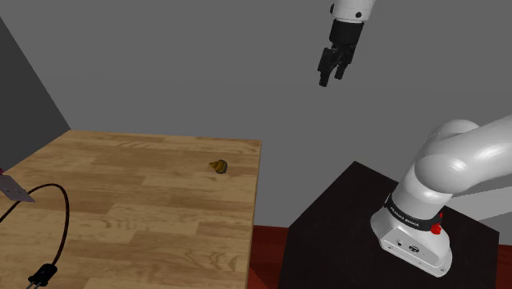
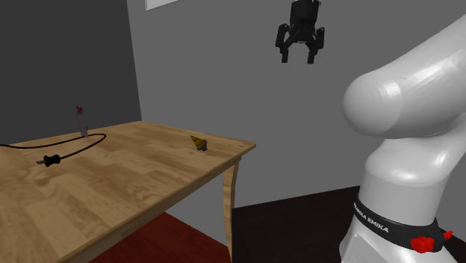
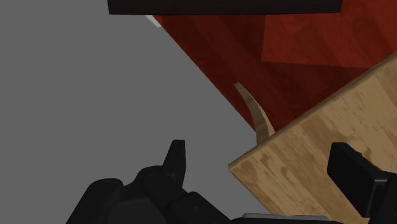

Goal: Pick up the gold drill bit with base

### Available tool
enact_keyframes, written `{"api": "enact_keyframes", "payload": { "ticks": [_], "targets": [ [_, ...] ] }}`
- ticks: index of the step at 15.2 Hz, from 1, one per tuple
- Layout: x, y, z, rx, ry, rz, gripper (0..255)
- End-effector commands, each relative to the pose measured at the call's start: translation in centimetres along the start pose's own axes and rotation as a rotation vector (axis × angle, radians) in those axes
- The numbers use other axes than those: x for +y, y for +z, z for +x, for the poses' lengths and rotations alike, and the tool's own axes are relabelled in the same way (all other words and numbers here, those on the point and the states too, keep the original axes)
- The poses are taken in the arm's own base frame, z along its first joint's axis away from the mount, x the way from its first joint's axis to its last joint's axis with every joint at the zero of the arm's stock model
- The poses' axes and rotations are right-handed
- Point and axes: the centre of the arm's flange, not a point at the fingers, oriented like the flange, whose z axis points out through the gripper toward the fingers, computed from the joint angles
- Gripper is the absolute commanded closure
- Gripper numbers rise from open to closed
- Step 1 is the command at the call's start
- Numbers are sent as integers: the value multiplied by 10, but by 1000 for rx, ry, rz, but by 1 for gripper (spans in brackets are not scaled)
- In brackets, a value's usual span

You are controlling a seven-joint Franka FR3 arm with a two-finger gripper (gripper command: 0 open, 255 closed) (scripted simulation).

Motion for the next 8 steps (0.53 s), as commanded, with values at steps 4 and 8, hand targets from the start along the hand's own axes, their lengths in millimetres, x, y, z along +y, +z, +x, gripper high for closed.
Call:
{"api": "enact_keyframes", "payload": {
  "ticks": [4, 8],
  "targets": [
    [-12, 30, 16, 28, -52, 26, 0],
    [-30, 69, 37, 64, -120, 61, 0]
  ]
}}
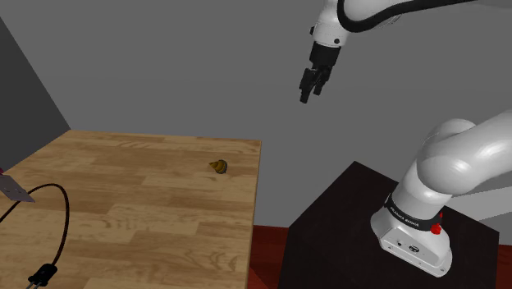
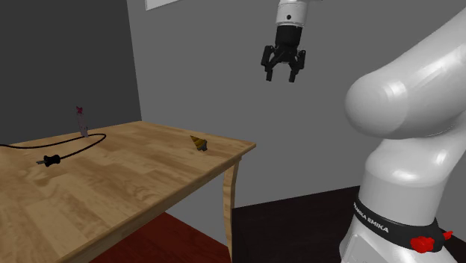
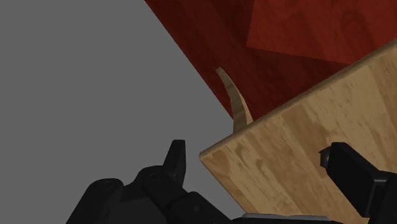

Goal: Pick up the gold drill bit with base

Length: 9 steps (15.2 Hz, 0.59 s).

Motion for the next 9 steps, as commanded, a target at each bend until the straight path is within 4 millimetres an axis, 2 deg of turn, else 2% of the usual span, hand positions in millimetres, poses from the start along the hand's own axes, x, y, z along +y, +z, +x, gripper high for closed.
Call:
{"api": "enact_keyframes", "payload": {
  "ticks": [1, 9],
  "targets": [
    [-9, 22, 13, 22, -35, 18, 0],
    [-47, 99, 55, 95, -172, 88, 0]
  ]
}}
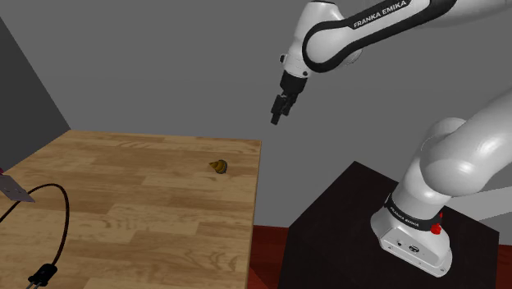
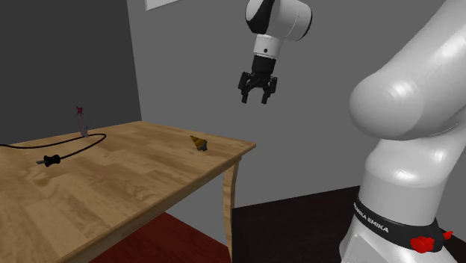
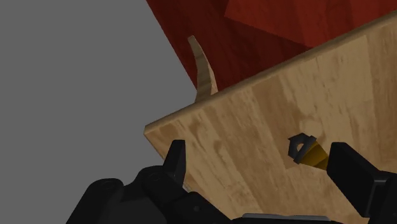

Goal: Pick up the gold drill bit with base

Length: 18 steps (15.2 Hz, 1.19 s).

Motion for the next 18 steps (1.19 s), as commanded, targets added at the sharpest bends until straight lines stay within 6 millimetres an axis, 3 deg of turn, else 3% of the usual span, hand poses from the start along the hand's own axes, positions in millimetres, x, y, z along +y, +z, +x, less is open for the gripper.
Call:
{"api": "enact_keyframes", "payload": {
  "ticks": [1, 9, 18],
  "targets": [
    [-8, 20, 11, 22, -35, 17, 0],
    [-47, 97, 53, 95, -172, 87, 0],
    [-103, 177, 101, 178, -327, 165, 0]
  ]
}}
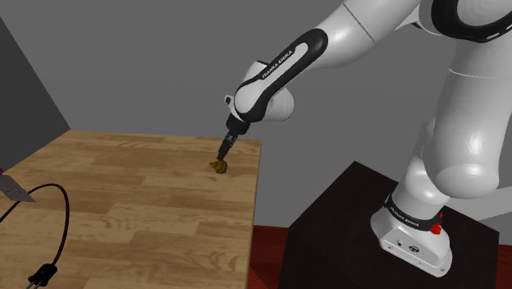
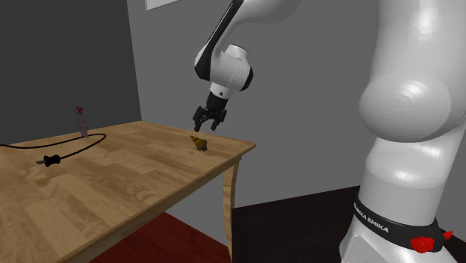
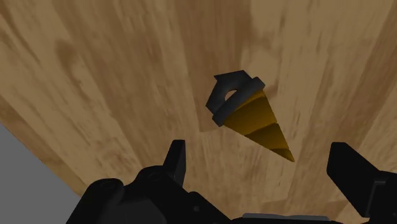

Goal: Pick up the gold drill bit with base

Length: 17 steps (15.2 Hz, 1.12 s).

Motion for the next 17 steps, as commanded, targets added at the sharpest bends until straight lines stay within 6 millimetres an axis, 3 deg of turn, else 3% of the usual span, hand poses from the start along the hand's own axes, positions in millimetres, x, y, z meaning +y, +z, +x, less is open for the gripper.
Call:
{"api": "enact_keyframes", "payload": {
  "ticks": [1, 8, 10, 11, 17],
  "targets": [
    [-4, 15, 5, 12, -20, 10, 0],
    [1, 50, -12, 12, -20, 10, 0],
    [1, 50, -12, 12, -20, 10, 0],
    [2, 51, -12, 12, -20, 10, 255],
    [2, 50, -12, 12, -20, 10, 255]
  ]
}}
